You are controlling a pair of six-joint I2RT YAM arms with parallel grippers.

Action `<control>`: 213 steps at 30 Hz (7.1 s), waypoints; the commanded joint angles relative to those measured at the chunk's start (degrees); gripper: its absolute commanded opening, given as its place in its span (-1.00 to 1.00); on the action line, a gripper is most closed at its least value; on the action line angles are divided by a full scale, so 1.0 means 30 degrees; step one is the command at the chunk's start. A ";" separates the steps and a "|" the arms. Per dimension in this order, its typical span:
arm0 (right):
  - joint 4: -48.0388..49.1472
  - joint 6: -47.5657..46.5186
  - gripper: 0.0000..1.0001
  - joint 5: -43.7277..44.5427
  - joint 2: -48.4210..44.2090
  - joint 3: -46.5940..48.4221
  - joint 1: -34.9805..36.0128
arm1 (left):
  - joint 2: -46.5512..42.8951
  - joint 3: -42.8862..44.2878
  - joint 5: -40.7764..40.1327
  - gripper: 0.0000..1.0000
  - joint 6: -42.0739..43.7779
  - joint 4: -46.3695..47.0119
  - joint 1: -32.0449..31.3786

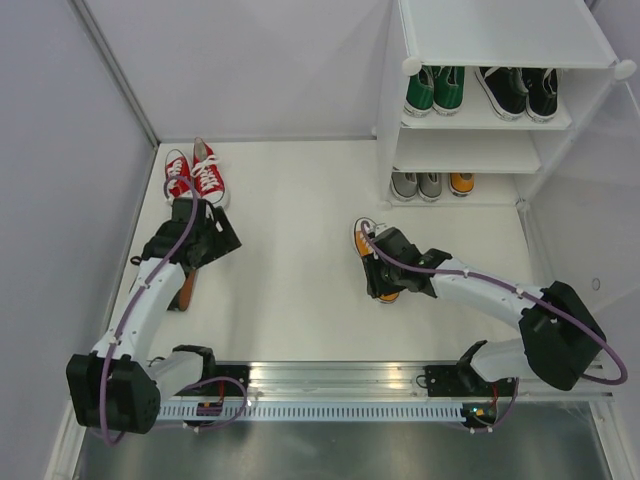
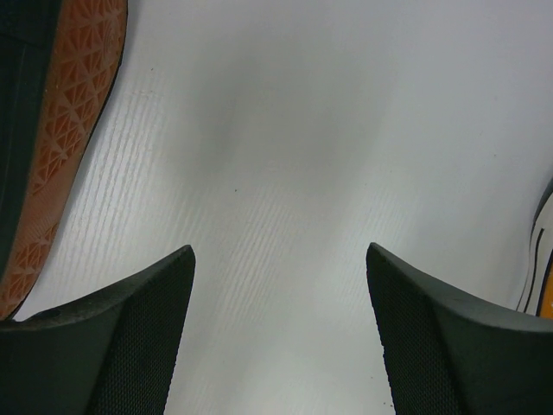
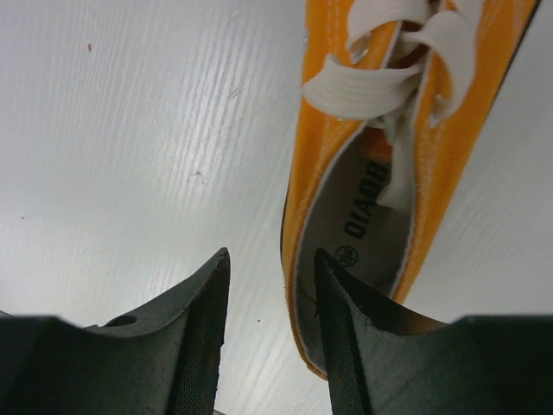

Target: Place and organize the shoes in the shoe cabinet

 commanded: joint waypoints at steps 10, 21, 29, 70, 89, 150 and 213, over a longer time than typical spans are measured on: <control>-0.0395 0.0030 -0.48 0.1975 0.0959 0.0196 0.1239 | -0.1107 -0.0646 -0.0458 0.68 0.1961 0.0267 -0.0029; -0.2387 0.0790 -0.99 0.4465 -0.1118 0.0842 0.0073 | -0.1489 -0.0588 -0.0546 0.68 0.2020 0.0296 -0.0029; -0.3880 0.0910 -0.99 0.3880 -0.4223 0.0255 -0.5431 | -0.1606 -0.0676 -0.0634 0.68 0.2020 0.0325 -0.0029; 0.5724 -1.3592 -0.99 0.5231 0.8020 0.7931 -1.5399 | -0.3335 -0.0998 0.1387 0.70 0.2050 0.0794 -0.0175; 0.6865 -1.0088 0.29 0.4407 0.6245 0.6682 -1.6163 | -0.3306 -0.1057 0.1328 0.70 0.2050 0.0853 -0.0234; 1.2401 1.5696 -0.99 0.5870 0.7668 0.5210 -1.8068 | -0.2428 -0.1262 0.1095 0.71 0.2050 0.0853 -0.0234; 1.6275 1.0899 -0.10 0.2328 0.9402 0.5414 -1.9210 | -0.2339 -0.1291 0.0831 0.71 0.2050 0.0853 -0.0234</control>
